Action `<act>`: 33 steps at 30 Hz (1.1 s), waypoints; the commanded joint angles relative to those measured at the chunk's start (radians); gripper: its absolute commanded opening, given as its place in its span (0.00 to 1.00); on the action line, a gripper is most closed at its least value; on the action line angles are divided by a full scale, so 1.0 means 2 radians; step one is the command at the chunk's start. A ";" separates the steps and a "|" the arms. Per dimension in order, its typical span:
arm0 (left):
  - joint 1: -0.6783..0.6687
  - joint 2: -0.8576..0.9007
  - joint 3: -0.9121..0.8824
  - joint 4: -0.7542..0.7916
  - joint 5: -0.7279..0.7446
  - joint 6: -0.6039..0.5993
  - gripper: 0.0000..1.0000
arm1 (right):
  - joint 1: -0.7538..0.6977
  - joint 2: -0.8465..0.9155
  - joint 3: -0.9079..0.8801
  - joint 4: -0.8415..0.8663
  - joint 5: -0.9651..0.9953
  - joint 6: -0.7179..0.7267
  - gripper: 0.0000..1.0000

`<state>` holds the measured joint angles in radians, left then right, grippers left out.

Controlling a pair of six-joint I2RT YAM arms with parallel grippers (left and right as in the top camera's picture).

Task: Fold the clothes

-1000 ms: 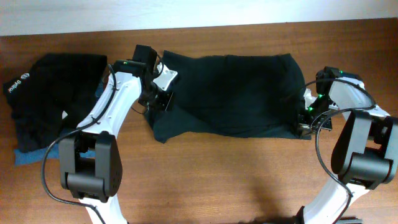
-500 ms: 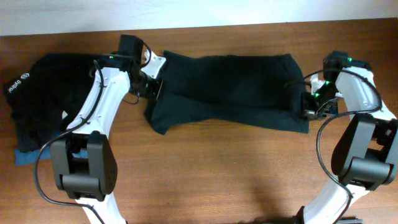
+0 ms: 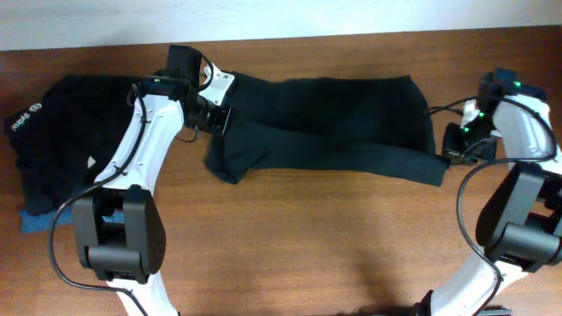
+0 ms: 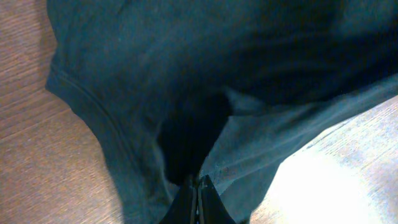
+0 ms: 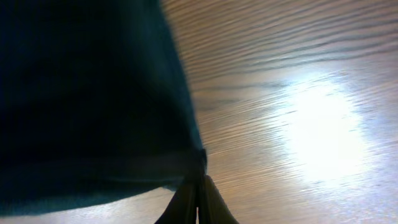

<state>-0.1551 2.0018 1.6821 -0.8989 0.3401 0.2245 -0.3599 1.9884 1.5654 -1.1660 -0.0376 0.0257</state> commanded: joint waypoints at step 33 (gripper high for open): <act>-0.034 0.012 0.007 0.064 -0.090 -0.003 0.01 | 0.045 -0.004 0.008 0.114 -0.007 0.008 0.08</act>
<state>-0.2253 2.0029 1.6821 -0.7734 0.2066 0.2218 -0.2695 1.9884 1.5654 -0.9413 -0.0963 0.0292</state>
